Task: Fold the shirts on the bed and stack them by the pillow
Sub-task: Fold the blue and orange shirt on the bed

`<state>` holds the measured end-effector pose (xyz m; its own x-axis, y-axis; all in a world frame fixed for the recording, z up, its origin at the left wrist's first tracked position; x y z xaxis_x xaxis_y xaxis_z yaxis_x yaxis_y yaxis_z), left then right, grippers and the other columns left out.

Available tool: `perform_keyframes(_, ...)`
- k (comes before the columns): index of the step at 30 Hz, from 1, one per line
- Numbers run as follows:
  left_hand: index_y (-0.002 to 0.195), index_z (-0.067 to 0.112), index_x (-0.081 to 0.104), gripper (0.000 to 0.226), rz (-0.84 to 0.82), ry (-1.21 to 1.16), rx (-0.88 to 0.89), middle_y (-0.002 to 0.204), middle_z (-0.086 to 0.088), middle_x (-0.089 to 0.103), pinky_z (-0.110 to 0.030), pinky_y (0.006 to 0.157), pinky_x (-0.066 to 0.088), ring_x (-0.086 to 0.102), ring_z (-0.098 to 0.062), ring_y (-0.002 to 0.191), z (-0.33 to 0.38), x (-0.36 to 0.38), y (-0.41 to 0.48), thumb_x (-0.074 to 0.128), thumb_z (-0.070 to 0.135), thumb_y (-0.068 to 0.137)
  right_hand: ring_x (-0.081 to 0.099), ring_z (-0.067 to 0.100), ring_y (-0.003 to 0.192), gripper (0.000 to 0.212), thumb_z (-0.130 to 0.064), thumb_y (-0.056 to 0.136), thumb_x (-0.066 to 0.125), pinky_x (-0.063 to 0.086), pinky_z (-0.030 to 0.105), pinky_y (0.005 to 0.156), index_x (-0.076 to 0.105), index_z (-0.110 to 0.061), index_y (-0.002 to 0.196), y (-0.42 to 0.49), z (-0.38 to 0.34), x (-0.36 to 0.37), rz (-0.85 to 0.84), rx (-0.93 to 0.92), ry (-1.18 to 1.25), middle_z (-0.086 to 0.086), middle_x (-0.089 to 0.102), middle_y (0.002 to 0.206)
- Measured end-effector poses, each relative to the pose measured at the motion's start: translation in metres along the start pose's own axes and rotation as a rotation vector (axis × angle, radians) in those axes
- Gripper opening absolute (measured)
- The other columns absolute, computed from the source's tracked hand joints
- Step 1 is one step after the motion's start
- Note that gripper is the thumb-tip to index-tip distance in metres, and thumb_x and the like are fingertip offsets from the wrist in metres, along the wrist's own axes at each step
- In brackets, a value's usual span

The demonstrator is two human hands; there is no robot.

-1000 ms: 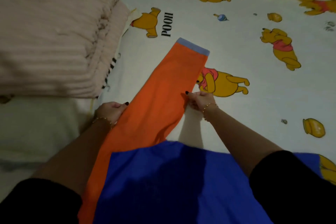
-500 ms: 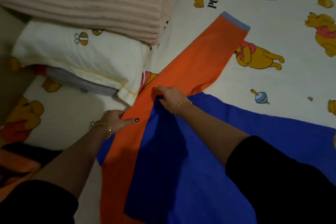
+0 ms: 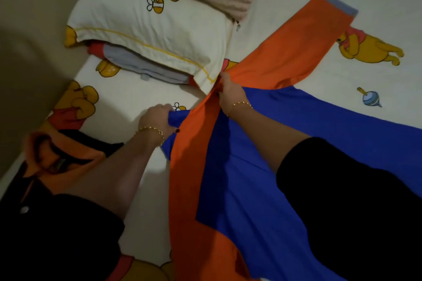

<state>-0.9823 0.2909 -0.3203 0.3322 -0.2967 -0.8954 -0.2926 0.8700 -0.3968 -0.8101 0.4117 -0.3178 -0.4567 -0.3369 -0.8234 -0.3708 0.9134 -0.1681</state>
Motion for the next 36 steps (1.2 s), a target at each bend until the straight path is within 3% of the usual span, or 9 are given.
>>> perform_keyframes(2, 0.131, 0.016, 0.045, 0.074, 0.152, 0.105, 0.046, 0.130, -0.010, 0.044, -0.042, 0.095, 0.039, 0.040, -0.028, 0.121, 0.008, -0.004, -0.018, 0.081, 0.028, 0.068, 0.056, 0.034, 0.089, 0.060, 0.003, 0.089, 0.046, 0.038, 0.035, 0.065, 0.026, -0.010, 0.145, -0.023, 0.012, -0.001, 0.007, 0.021, 0.032, 0.020, 0.060, 0.099)
perform_keyframes(5, 0.134, 0.018, 0.042, 0.072, 0.259, 0.193, 0.192, 0.135, -0.008, 0.039, -0.041, 0.101, 0.031, 0.034, -0.026, 0.127, 0.029, -0.004, -0.051, 0.077, 0.025, 0.072, 0.055, 0.034, 0.094, 0.056, 0.000, 0.091, 0.046, 0.045, 0.042, 0.070, 0.030, -0.008, 0.143, -0.067, 0.030, -0.008, 0.013, 0.045, 0.031, 0.020, 0.059, 0.103)
perform_keyframes(10, 0.125, 0.022, 0.049, 0.039, 0.123, 0.216, 0.366, 0.128, -0.002, 0.046, -0.038, 0.100, 0.032, 0.040, -0.021, 0.122, 0.068, 0.039, -0.129, 0.056, 0.016, 0.087, 0.049, 0.029, 0.105, 0.036, -0.006, 0.095, 0.046, 0.047, 0.042, 0.081, 0.043, -0.009, 0.131, -0.181, 0.076, -0.024, -0.023, 0.126, -0.007, 0.014, 0.055, 0.114)
perform_keyframes(18, 0.122, 0.026, 0.048, 0.035, -0.159, 0.311, 0.557, 0.123, 0.003, 0.048, -0.031, 0.096, 0.034, 0.043, -0.017, 0.118, 0.099, 0.129, -0.235, 0.054, 0.025, 0.088, 0.048, 0.029, 0.105, 0.022, -0.010, 0.094, 0.048, 0.046, 0.041, 0.085, 0.053, -0.008, 0.115, -0.363, 0.167, -0.029, -0.084, 0.294, -0.097, 0.011, 0.053, 0.112)
perform_keyframes(22, 0.121, 0.025, 0.046, 0.038, -0.184, 0.290, 0.654, 0.121, 0.003, 0.049, -0.032, 0.093, 0.037, 0.046, -0.017, 0.114, 0.122, 0.150, -0.277, 0.052, 0.043, 0.088, 0.047, 0.027, 0.107, 0.033, -0.015, 0.084, 0.056, 0.043, 0.038, 0.084, 0.050, -0.014, 0.116, -0.450, 0.202, -0.029, -0.180, 0.376, -0.175, 0.006, 0.050, 0.113)
perform_keyframes(27, 0.117, 0.020, 0.047, 0.069, -0.060, 0.199, 0.681, 0.109, 0.004, 0.050, -0.033, 0.083, 0.040, 0.050, -0.016, 0.102, 0.158, 0.161, -0.305, 0.033, 0.071, 0.073, 0.040, 0.021, 0.111, 0.046, -0.029, 0.077, 0.060, 0.034, 0.036, 0.093, 0.041, -0.022, 0.119, -0.506, 0.229, -0.028, -0.214, 0.404, -0.382, -0.002, 0.041, 0.117)
perform_keyframes(29, 0.114, 0.019, 0.047, 0.059, -0.012, 0.269, 0.691, 0.108, 0.002, 0.048, -0.034, 0.082, 0.039, 0.049, -0.019, 0.102, 0.174, 0.170, -0.310, 0.043, 0.061, 0.075, 0.041, 0.023, 0.110, 0.036, -0.021, 0.085, 0.051, 0.035, 0.037, 0.094, 0.041, -0.019, 0.119, -0.510, 0.239, -0.031, -0.147, 0.391, -0.487, 0.001, 0.043, 0.119)
perform_keyframes(31, 0.113, 0.018, 0.044, 0.039, 0.000, 0.383, 0.614, 0.112, -0.001, 0.046, -0.035, 0.086, 0.039, 0.046, -0.021, 0.106, 0.182, 0.179, -0.308, 0.054, 0.035, 0.079, 0.042, 0.025, 0.111, 0.031, -0.013, 0.090, 0.047, 0.037, 0.038, 0.093, 0.040, -0.017, 0.120, -0.510, 0.250, -0.035, -0.106, 0.382, -0.590, 0.004, 0.044, 0.121)
perform_keyframes(36, 0.112, 0.014, 0.050, 0.029, -0.074, 0.591, 0.455, 0.113, -0.003, 0.052, -0.033, 0.087, 0.041, 0.046, -0.023, 0.109, 0.170, 0.191, -0.297, 0.051, 0.006, 0.083, 0.042, 0.026, 0.115, 0.033, -0.010, 0.093, 0.049, 0.038, 0.040, 0.093, 0.042, -0.017, 0.125, -0.511, 0.284, -0.048, -0.114, 0.482, -0.641, 0.006, 0.045, 0.124)
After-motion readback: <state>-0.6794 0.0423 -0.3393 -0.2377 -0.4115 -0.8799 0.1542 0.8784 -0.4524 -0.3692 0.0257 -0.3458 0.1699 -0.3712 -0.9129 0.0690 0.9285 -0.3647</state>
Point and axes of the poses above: each hand's wrist, its own y-axis towards the middle knuckle, its own x-axis out of the palm, z = x × y, the point moved 8 cm from there along y, towards the middle knuckle
